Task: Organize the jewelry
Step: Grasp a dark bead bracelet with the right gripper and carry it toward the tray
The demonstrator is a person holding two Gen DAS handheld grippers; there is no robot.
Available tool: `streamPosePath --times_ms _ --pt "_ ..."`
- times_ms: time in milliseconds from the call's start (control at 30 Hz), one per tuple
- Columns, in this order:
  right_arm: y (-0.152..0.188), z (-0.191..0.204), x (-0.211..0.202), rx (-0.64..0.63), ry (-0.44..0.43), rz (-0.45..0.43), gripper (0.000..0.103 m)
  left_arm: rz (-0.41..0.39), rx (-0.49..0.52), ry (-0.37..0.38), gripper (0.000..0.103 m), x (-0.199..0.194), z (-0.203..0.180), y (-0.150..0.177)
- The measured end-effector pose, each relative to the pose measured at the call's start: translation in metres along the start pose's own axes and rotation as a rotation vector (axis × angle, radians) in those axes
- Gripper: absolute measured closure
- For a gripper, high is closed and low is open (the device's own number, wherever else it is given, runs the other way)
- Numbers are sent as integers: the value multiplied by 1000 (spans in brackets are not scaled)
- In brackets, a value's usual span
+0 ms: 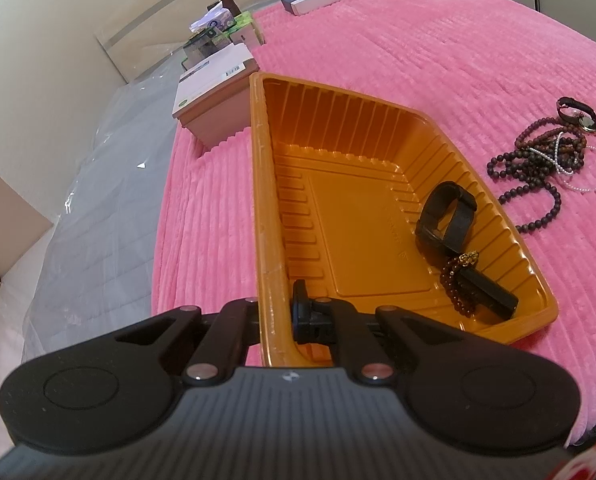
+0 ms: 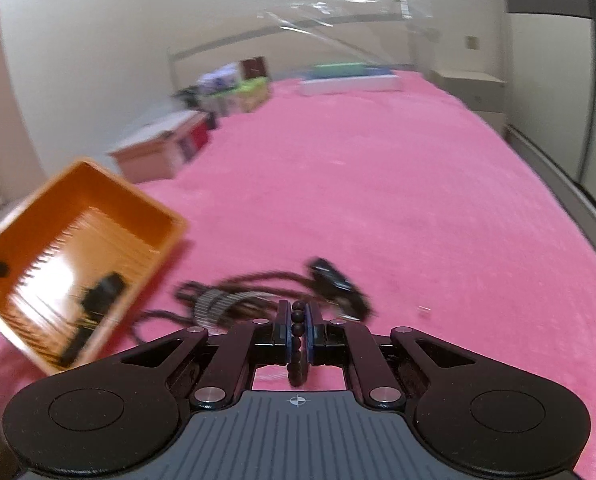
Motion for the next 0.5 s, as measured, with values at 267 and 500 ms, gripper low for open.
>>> streamPosePath --times_ms 267,500 --pt "-31 83 14 -115 -181 13 96 -2 0 2 100 0 0 0" --pt "-43 145 40 -207 -287 47 96 -3 0 2 100 0 0 0"
Point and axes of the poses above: each gripper's, at about its wrist camera, not at the fingertips, and x roughly the way its jaws point, z to its left, y to its underside, the point moved 7 cm from there along x, roughly the way its jaws point, and after that the axes turned 12 degrees about z, right-handed, at the moved point
